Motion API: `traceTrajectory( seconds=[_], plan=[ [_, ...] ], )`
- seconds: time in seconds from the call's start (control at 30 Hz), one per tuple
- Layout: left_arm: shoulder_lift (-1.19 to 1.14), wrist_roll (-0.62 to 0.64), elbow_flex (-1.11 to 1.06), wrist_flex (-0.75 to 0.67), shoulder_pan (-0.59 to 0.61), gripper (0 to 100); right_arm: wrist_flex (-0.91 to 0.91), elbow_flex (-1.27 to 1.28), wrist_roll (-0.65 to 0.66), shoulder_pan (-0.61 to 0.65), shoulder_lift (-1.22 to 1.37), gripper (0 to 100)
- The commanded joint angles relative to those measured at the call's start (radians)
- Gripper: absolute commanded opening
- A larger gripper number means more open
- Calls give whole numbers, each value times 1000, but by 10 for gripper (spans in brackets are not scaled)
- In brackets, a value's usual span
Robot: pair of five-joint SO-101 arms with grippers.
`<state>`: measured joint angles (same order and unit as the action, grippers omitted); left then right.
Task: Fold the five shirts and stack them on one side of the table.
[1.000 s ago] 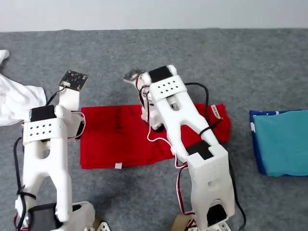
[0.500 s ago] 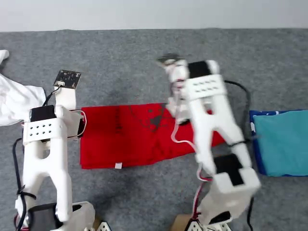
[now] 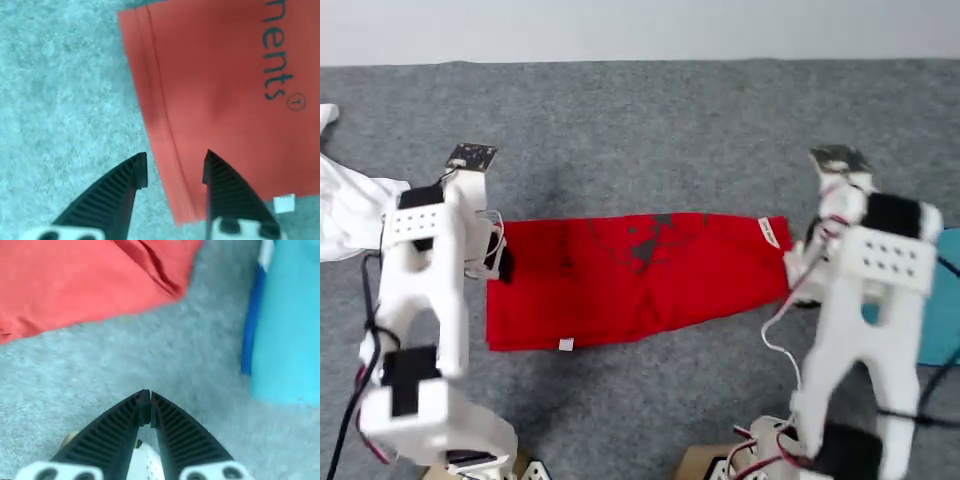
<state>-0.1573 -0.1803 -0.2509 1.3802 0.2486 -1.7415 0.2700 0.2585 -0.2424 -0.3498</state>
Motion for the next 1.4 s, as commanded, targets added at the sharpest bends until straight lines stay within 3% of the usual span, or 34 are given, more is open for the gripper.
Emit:
traceTrajectory(
  seconds=[0.0,0.17,0.37,0.6,0.73,0.93,1.17,1.37],
  plan=[
    [-107,-48,113,52,-2,198,28,75,17,-76,-114,10],
    [-265,-69,176,48,60,197,24,141,117,-153,-216,10],
    [-411,-68,280,94,75,187,22,146,144,-203,-271,10],
    [-589,-43,452,195,43,18,4,146,138,-202,-283,10],
    [-666,-41,568,270,43,2,-16,146,137,-202,-283,10],
    [-614,-41,737,368,92,2,-28,146,137,-203,-285,10],
    [-460,-40,796,374,153,2,-28,146,137,-203,-285,10],
    [-367,-40,759,374,34,2,-28,147,137,-205,-285,10]
  ],
)
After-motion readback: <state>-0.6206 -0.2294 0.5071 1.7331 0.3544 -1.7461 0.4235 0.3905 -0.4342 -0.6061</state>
